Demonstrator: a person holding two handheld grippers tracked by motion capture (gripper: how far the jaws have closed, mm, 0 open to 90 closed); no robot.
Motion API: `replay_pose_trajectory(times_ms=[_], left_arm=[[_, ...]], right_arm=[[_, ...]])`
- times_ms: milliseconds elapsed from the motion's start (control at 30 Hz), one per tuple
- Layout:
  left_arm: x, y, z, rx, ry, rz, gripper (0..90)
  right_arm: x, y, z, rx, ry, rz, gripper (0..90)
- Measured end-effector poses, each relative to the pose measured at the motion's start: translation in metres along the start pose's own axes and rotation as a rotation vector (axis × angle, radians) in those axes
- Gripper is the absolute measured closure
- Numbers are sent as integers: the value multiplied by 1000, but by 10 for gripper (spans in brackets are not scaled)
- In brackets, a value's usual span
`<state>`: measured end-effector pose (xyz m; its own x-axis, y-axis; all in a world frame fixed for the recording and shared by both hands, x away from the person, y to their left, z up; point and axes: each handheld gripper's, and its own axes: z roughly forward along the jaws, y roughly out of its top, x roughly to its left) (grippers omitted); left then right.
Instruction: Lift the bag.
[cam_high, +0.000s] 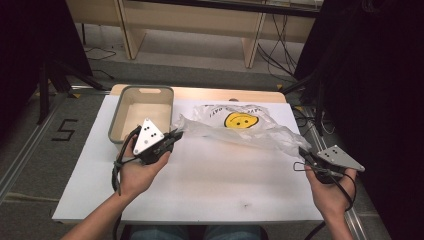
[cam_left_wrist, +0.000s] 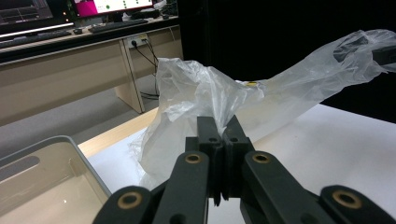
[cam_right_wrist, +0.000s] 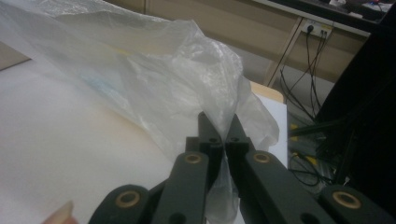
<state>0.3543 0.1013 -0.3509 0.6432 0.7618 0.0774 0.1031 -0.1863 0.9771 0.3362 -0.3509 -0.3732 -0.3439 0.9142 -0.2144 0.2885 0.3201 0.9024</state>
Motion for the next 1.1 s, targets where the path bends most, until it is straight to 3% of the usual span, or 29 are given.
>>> replay_pose_trajectory(times_ms=[633, 1100], left_arm=[[2, 10, -5, -44, 12, -6, 891], [1, 16, -6, -86, 11, -4, 891]], right_arm=[[-4, 20, -18, -90, -37, 1, 900], [-3, 21, -20, -99, -38, 6, 900]])
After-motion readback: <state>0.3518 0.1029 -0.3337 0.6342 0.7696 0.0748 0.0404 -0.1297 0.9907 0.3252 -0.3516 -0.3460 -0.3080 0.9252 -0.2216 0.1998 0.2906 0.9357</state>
